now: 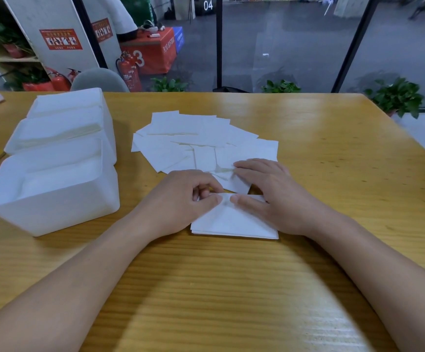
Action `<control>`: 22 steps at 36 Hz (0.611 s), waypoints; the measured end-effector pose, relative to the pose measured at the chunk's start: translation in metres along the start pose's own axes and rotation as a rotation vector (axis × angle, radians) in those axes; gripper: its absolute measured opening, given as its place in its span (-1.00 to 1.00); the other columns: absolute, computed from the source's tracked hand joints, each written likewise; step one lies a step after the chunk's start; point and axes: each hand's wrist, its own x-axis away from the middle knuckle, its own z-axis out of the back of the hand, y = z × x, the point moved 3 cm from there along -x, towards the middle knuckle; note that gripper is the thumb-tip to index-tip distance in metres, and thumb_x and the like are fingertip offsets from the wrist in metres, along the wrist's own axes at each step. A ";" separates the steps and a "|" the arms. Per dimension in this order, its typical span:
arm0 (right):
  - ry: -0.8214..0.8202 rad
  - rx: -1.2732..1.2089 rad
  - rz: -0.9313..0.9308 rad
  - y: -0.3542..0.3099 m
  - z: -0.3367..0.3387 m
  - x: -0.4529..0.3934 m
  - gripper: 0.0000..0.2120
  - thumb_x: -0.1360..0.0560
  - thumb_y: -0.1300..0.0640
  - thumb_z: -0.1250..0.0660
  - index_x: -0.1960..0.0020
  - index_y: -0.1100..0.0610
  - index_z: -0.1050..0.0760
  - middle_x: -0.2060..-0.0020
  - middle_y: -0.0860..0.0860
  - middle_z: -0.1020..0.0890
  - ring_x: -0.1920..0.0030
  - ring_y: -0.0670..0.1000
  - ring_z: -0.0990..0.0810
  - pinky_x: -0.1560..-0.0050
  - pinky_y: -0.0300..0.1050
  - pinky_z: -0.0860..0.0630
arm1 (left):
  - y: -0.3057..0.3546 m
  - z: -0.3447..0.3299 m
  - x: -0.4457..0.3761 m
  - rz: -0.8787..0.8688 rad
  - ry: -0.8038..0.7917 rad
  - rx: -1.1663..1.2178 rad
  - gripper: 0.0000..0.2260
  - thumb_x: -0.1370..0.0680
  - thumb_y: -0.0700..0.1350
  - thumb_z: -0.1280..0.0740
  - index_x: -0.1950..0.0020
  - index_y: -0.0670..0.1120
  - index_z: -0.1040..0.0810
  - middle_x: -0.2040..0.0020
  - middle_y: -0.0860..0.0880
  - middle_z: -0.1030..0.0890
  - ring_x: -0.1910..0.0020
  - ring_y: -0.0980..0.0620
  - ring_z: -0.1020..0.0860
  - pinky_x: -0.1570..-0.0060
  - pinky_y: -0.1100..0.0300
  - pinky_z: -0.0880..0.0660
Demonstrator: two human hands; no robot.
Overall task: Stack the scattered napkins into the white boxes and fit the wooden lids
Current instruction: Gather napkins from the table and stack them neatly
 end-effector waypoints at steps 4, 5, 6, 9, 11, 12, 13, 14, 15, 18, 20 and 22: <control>0.012 -0.030 -0.015 -0.001 0.002 0.001 -0.31 -0.63 -0.41 -0.19 -0.59 0.00 -0.45 -0.58 -0.14 -0.40 -0.61 -0.09 -0.25 -0.64 -0.03 -0.10 | -0.001 0.000 -0.001 0.020 0.010 -0.003 -0.97 -0.63 0.06 -0.49 -0.05 0.21 -0.72 0.15 0.16 -0.61 0.20 0.13 -0.53 0.18 0.29 -0.48; 0.013 -0.041 -0.020 -0.001 0.003 0.001 -0.34 -0.65 -0.38 -0.23 -0.59 0.00 -0.46 -0.58 -0.14 -0.41 -0.61 -0.09 -0.25 -0.64 -0.02 -0.11 | -0.001 0.000 0.000 0.022 0.017 0.001 -0.97 -0.62 0.06 -0.50 -0.04 0.21 -0.72 0.16 0.15 -0.61 0.22 0.13 -0.53 0.20 0.30 -0.47; 0.018 -0.056 -0.022 -0.001 0.003 0.002 -0.37 -0.65 -0.35 -0.25 -0.58 -0.01 -0.46 -0.57 -0.14 -0.41 -0.61 -0.09 -0.26 -0.65 0.00 -0.13 | -0.001 0.000 0.000 0.023 0.026 0.009 -0.97 -0.62 0.05 -0.51 -0.03 0.20 -0.72 0.17 0.15 -0.61 0.23 0.15 -0.52 0.21 0.31 -0.47; 0.036 -0.093 -0.021 -0.003 0.004 0.003 -0.40 -0.65 -0.32 -0.29 -0.57 -0.01 -0.48 -0.55 -0.12 -0.44 -0.59 -0.09 -0.29 -0.64 0.05 -0.18 | 0.000 0.001 0.001 0.034 0.055 0.030 -0.96 -0.61 0.03 -0.52 -0.03 0.19 -0.71 0.20 0.14 -0.61 0.27 0.17 -0.51 0.21 0.30 -0.48; 0.048 -0.113 -0.026 -0.005 0.006 0.004 -0.39 -0.63 -0.32 -0.30 -0.56 0.00 -0.50 -0.53 -0.12 -0.46 -0.57 -0.09 -0.32 -0.62 0.05 -0.22 | 0.000 0.002 0.000 0.041 0.102 0.041 -0.92 -0.60 0.03 -0.53 -0.07 0.18 -0.69 0.18 0.12 -0.62 0.26 0.14 -0.53 0.18 0.24 -0.51; 0.054 -0.125 -0.021 -0.007 0.007 0.005 -0.40 -0.63 -0.32 -0.31 -0.54 0.00 -0.53 -0.50 -0.12 -0.49 -0.55 -0.09 -0.35 -0.60 0.04 -0.27 | 0.001 0.004 -0.001 0.040 0.139 0.045 -0.88 -0.59 0.03 -0.54 -0.09 0.18 -0.66 0.16 0.11 -0.62 0.24 0.10 -0.54 0.16 0.19 -0.53; 0.059 -0.139 -0.005 -0.009 0.009 0.006 -0.43 -0.63 -0.31 -0.32 -0.51 0.01 -0.56 -0.47 -0.13 -0.51 -0.52 -0.10 -0.39 -0.57 0.02 -0.32 | 0.002 0.006 -0.001 0.034 0.179 0.037 -0.82 -0.58 0.02 -0.56 -0.13 0.18 -0.64 0.12 0.10 -0.62 0.22 0.06 -0.55 0.15 0.16 -0.54; 0.063 -0.158 0.022 -0.013 0.011 0.006 -0.47 -0.64 -0.28 -0.34 -0.47 0.01 -0.59 -0.43 -0.13 -0.55 -0.47 -0.10 -0.44 -0.52 -0.01 -0.39 | 0.003 0.008 -0.002 0.021 0.219 0.018 -0.75 -0.57 0.02 -0.57 -0.18 0.20 -0.61 0.07 0.11 -0.60 0.19 0.03 -0.55 0.13 0.16 -0.54; 0.065 -0.178 0.055 -0.017 0.012 0.008 -0.52 -0.65 -0.24 -0.37 -0.43 0.02 -0.63 -0.38 -0.12 -0.59 -0.42 -0.12 -0.49 -0.46 -0.06 -0.43 | 0.004 0.010 -0.002 0.004 0.252 -0.008 -0.69 -0.56 0.00 -0.58 -0.23 0.21 -0.59 0.03 0.12 -0.58 0.16 0.01 -0.55 0.11 0.19 -0.51; 0.077 -0.211 0.135 -0.030 0.012 0.012 -0.64 -0.66 -0.13 -0.42 -0.38 0.00 -0.67 -0.31 -0.15 -0.64 -0.37 -0.17 -0.53 -0.41 -0.18 -0.44 | 0.004 0.012 -0.002 -0.031 0.271 -0.072 -0.69 -0.55 -0.05 -0.59 -0.25 0.21 -0.66 -0.06 0.17 -0.52 0.06 0.04 -0.54 0.04 0.32 -0.45; 0.070 -0.236 0.134 -0.033 0.012 0.015 -0.68 -0.66 -0.13 -0.43 -0.36 -0.05 -0.67 -0.33 -0.19 -0.62 -0.41 -0.18 -0.51 -0.43 -0.20 -0.42 | 0.003 0.009 -0.002 -0.023 0.230 -0.082 -0.83 -0.58 -0.06 -0.56 -0.10 0.20 -0.71 -0.07 0.19 -0.54 0.00 0.08 -0.56 0.03 0.31 -0.44; 0.063 -0.228 0.129 -0.032 0.012 0.015 -0.75 -0.66 -0.13 -0.42 -0.30 -0.11 -0.69 -0.37 -0.20 -0.58 -0.43 -0.17 -0.49 -0.44 -0.16 -0.42 | 0.002 0.007 -0.002 -0.019 0.203 -0.068 -0.90 -0.61 -0.07 -0.52 -0.01 0.16 -0.71 -0.06 0.18 -0.58 -0.03 0.12 -0.59 0.03 0.23 -0.48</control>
